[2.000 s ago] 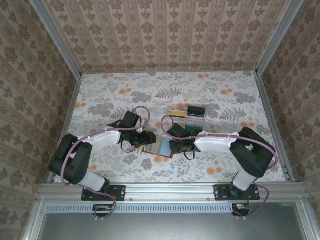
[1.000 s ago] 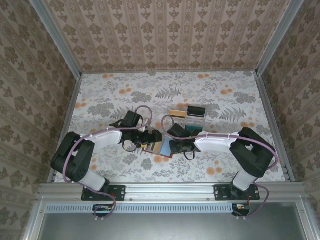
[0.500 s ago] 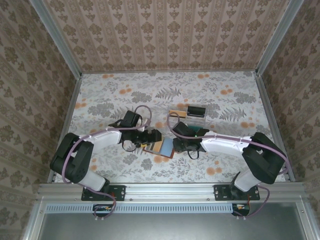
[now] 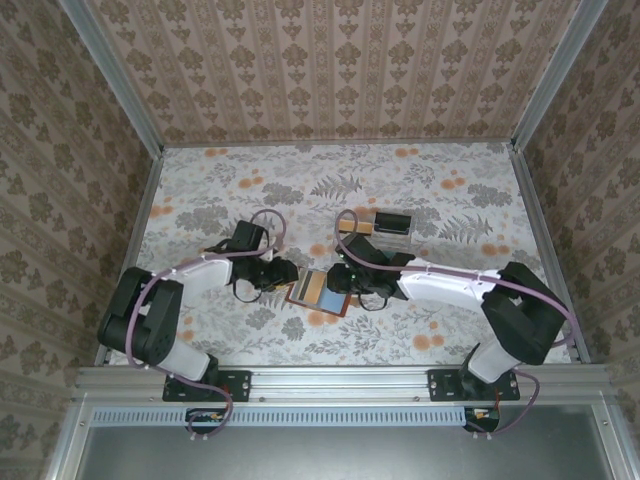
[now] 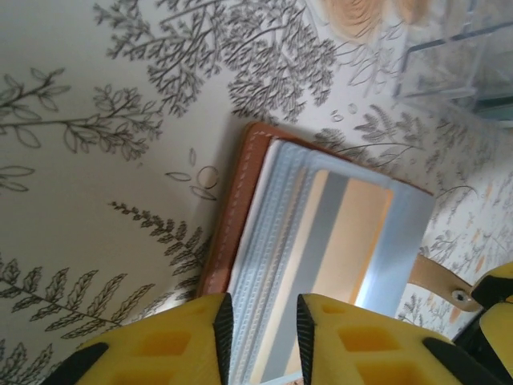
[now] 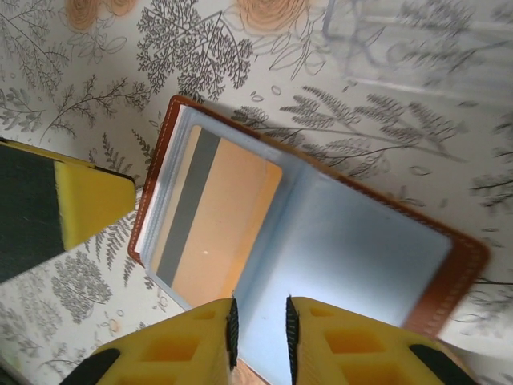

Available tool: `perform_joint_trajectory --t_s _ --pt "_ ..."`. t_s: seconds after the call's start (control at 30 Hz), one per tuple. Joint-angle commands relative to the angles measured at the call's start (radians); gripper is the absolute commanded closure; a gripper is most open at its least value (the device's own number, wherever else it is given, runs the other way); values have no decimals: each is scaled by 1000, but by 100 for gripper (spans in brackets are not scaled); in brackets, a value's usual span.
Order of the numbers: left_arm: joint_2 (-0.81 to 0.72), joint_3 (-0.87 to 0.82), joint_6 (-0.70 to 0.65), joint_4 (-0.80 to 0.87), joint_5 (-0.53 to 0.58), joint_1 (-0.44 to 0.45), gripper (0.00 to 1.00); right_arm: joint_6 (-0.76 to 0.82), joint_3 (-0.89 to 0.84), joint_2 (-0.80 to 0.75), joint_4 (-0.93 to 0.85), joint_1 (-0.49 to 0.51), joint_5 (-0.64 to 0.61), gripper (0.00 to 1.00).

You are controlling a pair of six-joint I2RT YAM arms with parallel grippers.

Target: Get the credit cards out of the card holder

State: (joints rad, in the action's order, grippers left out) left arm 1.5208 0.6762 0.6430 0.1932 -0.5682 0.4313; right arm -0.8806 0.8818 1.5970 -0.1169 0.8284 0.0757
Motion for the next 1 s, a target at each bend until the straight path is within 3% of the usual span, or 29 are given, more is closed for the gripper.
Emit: perform_joint_trajectory --t_s 0.0,0.4,0.97 --pt "27 -14 -3 -8 -2 5 74 -109 -19 40 111 1 71 78" --pt "25 -70 54 -29 24 73 82 -241 -111 103 259 -27 118 82" --pt "14 -70 60 -18 45 101 83 -295 -163 138 388 -45 175 83"
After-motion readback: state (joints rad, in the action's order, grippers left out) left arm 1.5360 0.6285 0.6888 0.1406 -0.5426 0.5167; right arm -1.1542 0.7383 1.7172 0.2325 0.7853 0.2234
